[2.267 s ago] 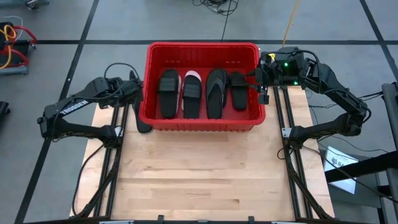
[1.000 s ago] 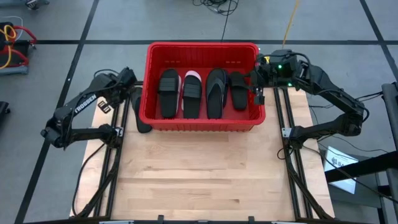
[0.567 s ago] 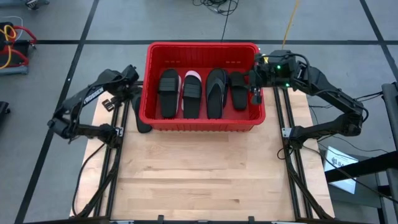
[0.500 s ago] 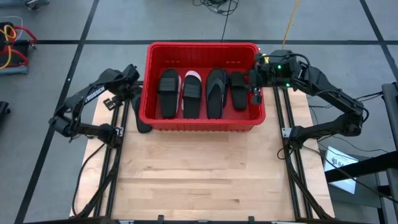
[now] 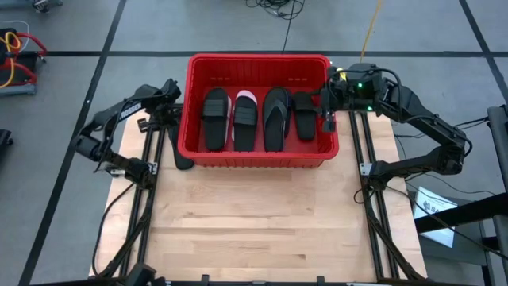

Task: Pick and place slides into bin
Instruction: Put the black flip flop on the slide in the red bin

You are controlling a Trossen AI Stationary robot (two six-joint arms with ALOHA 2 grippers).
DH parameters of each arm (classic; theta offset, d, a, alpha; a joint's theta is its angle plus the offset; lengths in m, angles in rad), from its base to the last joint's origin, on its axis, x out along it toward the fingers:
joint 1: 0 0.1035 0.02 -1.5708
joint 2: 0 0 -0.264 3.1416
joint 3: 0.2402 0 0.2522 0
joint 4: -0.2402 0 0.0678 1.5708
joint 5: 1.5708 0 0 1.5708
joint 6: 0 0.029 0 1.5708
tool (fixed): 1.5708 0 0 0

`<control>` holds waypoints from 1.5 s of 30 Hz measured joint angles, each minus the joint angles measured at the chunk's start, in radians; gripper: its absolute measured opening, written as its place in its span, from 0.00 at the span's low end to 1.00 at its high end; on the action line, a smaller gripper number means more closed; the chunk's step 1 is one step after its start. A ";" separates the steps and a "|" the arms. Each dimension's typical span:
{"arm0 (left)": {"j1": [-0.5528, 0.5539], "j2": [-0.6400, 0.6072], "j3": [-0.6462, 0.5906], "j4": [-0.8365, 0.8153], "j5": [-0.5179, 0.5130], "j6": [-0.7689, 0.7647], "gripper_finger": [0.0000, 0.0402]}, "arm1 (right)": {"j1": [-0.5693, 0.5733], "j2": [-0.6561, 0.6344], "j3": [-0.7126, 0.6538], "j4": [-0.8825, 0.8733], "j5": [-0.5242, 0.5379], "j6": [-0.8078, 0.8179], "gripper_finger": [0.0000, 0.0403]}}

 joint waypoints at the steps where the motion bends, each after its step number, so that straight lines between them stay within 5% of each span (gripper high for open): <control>1: 0.000 0.007 0.000 0.006 0.011 0.010 0.37 | 0.000 0.000 0.000 0.006 0.000 0.000 0.35; 29: -0.004 0.032 0.000 0.090 0.202 0.162 0.37 | 0.000 0.001 0.000 0.086 0.000 0.001 0.35; 45: -0.065 0.030 -0.054 0.125 0.029 0.125 0.37 | 0.000 0.001 0.000 0.101 0.000 0.002 0.35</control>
